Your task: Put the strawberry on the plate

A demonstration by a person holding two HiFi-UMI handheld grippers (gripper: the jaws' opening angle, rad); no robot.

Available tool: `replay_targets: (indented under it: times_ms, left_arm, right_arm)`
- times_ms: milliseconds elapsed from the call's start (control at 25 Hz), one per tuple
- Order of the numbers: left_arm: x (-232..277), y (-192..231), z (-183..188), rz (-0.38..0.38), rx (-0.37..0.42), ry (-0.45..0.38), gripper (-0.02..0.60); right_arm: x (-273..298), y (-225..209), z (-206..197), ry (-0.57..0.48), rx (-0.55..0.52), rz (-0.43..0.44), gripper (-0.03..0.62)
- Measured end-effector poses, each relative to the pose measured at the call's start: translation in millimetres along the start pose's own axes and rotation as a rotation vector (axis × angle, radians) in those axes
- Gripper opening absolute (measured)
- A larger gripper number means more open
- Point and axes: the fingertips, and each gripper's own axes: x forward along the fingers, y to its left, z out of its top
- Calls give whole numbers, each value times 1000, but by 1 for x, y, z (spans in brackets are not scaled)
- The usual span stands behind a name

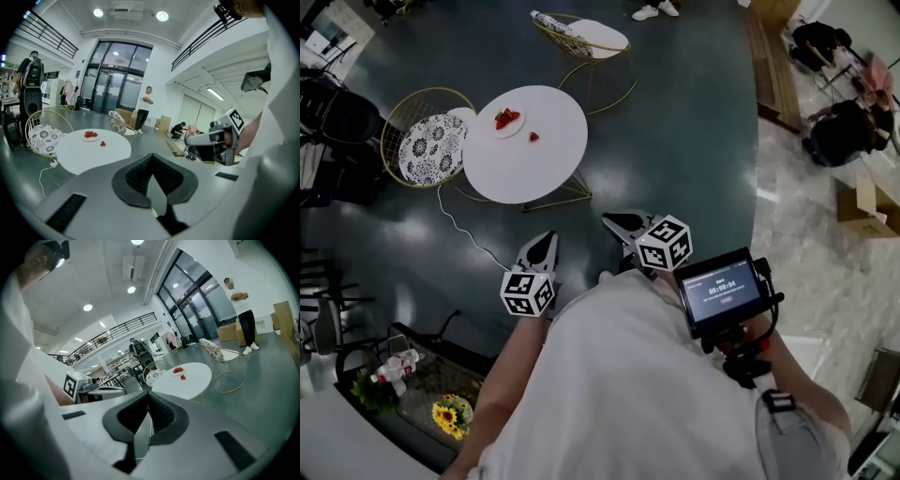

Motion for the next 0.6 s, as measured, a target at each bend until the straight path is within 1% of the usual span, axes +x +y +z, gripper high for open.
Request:
replay_targets:
  times_ms: [160, 320, 600]
  left_arm:
    - [32, 22, 9, 45, -20, 19, 8]
    - [45, 35, 15, 83, -45, 27, 8]
    - [84, 50, 31, 129, -70, 37, 8]
  right_arm:
    - [28, -36, 16, 33, 2, 51, 8]
    - [48, -49, 33, 61, -16, 103, 8]
    - [73, -85, 58, 91, -27, 162, 8]
